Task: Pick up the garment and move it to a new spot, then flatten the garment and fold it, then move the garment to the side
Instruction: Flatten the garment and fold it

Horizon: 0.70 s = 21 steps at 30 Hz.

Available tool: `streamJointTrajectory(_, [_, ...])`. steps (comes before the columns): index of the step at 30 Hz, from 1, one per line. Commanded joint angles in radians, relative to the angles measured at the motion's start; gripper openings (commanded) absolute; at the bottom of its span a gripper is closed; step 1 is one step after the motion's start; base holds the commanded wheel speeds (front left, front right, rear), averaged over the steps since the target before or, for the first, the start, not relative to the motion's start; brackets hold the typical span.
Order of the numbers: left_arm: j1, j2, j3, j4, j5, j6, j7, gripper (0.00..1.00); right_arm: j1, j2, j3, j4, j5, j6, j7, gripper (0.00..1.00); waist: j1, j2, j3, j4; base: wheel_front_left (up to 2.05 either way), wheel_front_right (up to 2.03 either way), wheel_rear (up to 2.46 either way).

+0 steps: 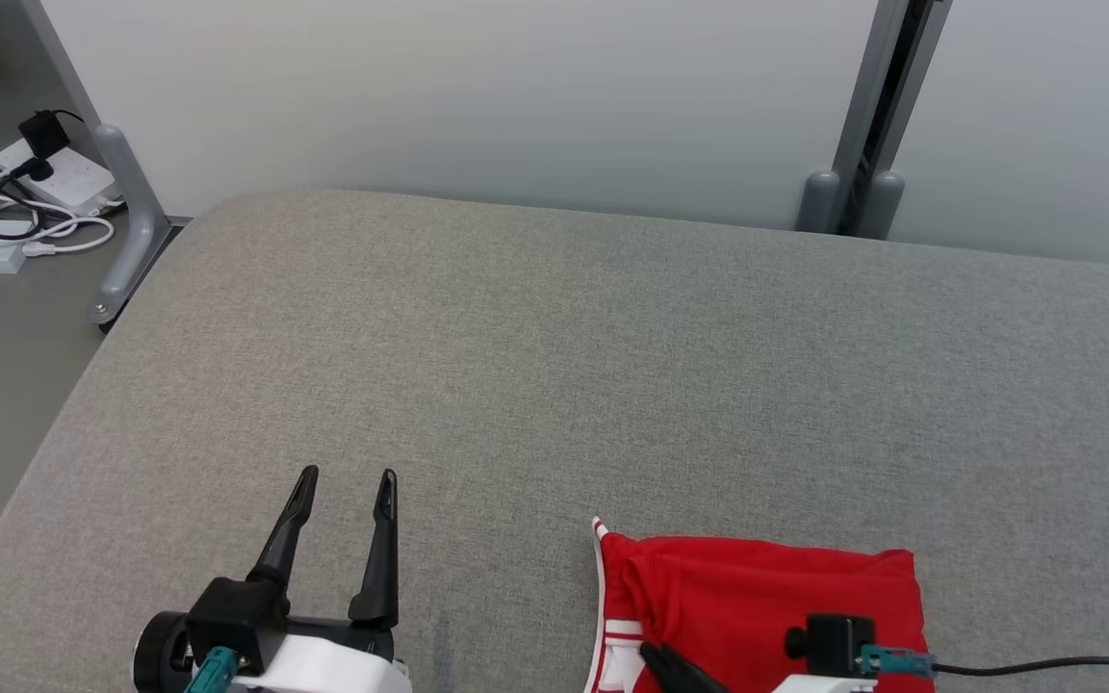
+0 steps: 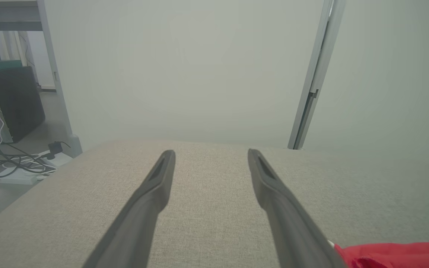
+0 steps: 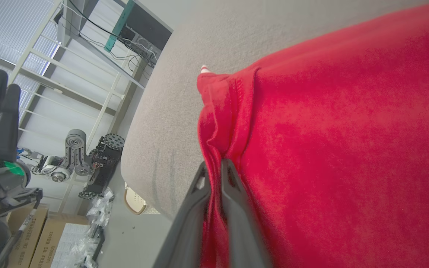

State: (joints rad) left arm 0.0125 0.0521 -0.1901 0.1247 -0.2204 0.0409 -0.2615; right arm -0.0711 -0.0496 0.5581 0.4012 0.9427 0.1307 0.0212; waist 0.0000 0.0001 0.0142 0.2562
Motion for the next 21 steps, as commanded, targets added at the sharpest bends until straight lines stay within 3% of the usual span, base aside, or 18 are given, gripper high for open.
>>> streamJointTrajectory(1, [0.001,0.003,-0.001,0.006,0.006,0.000,-0.005,1.00,-0.020,-0.002,0.037,-0.009,0.026,0.000,0.002,1.00,0.0000,-0.0001,-0.001,0.002,0.00,0.00,0.00])
streamJointTrajectory(7, [0.003,0.003,0.001,0.015,0.008,0.001,-0.005,1.00,-0.034,-0.005,0.112,-0.038,0.079,0.000,0.006,1.00,0.0000,-0.0001,-0.014,-0.007,0.00,0.00,0.00])
streamJointTrajectory(13, [0.002,0.002,0.002,0.009,0.004,0.005,-0.004,1.00,-0.044,-0.005,0.115,-0.071,0.075,0.000,0.007,1.00,0.0000,-0.0001,-0.023,-0.027,0.00,0.00,0.00])
streamJointTrajectory(16, [0.004,0.002,0.001,0.005,0.001,0.005,-0.005,1.00,-0.049,-0.005,0.064,-0.085,0.026,0.000,-0.002,1.00,0.0000,-0.0001,-0.027,-0.046,0.00,0.00,0.00])
streamJointTrajectory(21, [0.005,0.002,0.004,-0.010,-0.004,0.011,-0.004,1.00,-0.059,-0.023,-0.104,-0.132,-0.134,0.000,-0.002,1.00,0.0000,-0.0001,-0.035,-0.089,0.00,0.00,0.00])
